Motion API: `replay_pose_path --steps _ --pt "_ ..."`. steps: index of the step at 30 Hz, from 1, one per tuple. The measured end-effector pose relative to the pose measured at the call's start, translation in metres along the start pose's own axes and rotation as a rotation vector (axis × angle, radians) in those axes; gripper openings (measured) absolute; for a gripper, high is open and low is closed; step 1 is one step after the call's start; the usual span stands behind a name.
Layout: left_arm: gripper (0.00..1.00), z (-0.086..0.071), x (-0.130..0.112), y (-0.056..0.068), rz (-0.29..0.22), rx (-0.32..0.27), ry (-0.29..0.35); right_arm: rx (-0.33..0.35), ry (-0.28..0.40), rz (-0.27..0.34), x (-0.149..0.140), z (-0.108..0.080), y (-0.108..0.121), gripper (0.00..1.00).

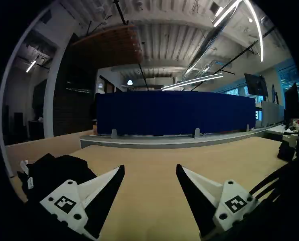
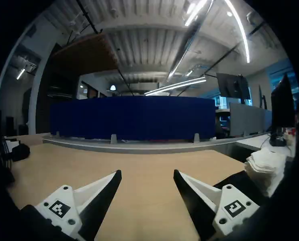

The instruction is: Fold towel

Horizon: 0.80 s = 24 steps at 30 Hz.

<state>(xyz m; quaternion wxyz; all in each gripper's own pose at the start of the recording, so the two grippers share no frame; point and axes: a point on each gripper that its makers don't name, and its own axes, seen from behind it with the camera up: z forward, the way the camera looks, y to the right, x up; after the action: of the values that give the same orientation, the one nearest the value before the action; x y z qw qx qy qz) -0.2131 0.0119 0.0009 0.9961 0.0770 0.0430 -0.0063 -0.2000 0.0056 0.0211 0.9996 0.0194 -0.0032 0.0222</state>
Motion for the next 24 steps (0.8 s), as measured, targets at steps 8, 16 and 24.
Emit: replay_pose_path --steps 8,16,24 --pt "0.95 -0.0011 -0.0001 0.0010 0.000 0.000 0.000 0.000 0.000 0.000 0.0001 -0.0007 0.0004 1.00" --pt "0.95 -0.0016 -0.0004 0.0002 0.000 0.000 0.000 0.000 0.000 0.000 0.0004 -0.0012 0.0007 1.00" --pt "0.95 -0.0033 0.0000 0.0001 0.000 0.000 0.000 0.001 0.000 0.000 0.0002 -0.0019 0.0002 1.00"
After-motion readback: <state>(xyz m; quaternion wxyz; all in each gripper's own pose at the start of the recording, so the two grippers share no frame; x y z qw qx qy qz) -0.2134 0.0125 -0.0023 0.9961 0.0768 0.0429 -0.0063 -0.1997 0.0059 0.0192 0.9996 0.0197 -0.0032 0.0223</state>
